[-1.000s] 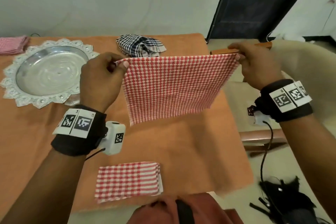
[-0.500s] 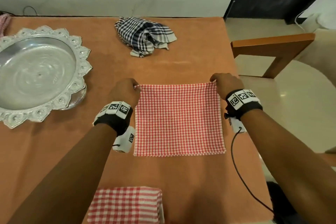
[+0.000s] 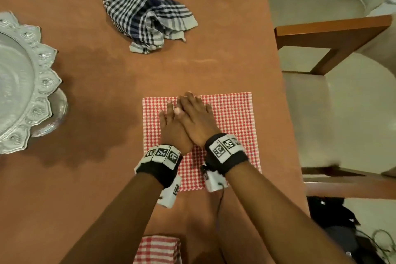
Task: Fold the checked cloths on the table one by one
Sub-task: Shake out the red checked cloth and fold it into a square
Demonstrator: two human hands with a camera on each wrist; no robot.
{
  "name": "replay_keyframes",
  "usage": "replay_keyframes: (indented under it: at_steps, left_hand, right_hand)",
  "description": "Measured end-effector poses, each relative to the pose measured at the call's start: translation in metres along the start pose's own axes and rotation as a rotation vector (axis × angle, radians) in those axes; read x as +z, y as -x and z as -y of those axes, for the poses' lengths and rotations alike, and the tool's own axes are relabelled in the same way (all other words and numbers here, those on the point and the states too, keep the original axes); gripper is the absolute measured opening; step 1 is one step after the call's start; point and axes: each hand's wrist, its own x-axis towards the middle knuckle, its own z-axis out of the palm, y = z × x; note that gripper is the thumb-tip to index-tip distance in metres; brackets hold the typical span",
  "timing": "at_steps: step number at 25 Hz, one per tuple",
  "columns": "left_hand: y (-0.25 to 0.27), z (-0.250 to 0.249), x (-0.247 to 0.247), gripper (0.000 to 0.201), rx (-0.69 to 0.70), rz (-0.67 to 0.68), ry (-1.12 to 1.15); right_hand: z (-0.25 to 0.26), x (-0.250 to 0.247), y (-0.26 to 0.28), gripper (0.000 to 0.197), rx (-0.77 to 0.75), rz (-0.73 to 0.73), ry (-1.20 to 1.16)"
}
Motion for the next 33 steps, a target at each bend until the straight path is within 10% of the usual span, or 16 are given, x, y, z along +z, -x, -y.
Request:
replay_keyframes:
  at_steps: [18, 21, 24, 33]
  left_hand:
    - [0.006, 0.048, -0.010, 0.069, -0.083, -0.097, -0.196]
    - [0.029, 0.021, -0.007, 0.061, -0.032, -0.229, -0.100]
    - [0.049, -0.004, 0.018, 0.061, -0.008, -0.145, -0.027]
    - [0.057, 0.061, 0.029, 0.065, -0.075, -0.030, -0.079]
  right_hand:
    - [-0.109, -0.053, 0.039, 0.069, 0.459, -0.072, 0.246]
    - [-0.063, -0.037, 0.047, 0.066, 0.337, -0.267, 0.231]
    - [-0.015, 0.008, 0.054, 0.059, 0.096, -0.131, 0.090]
    - [-0.097, 0.003, 0.086, 0.070, 0.297, -0.032, 0.256]
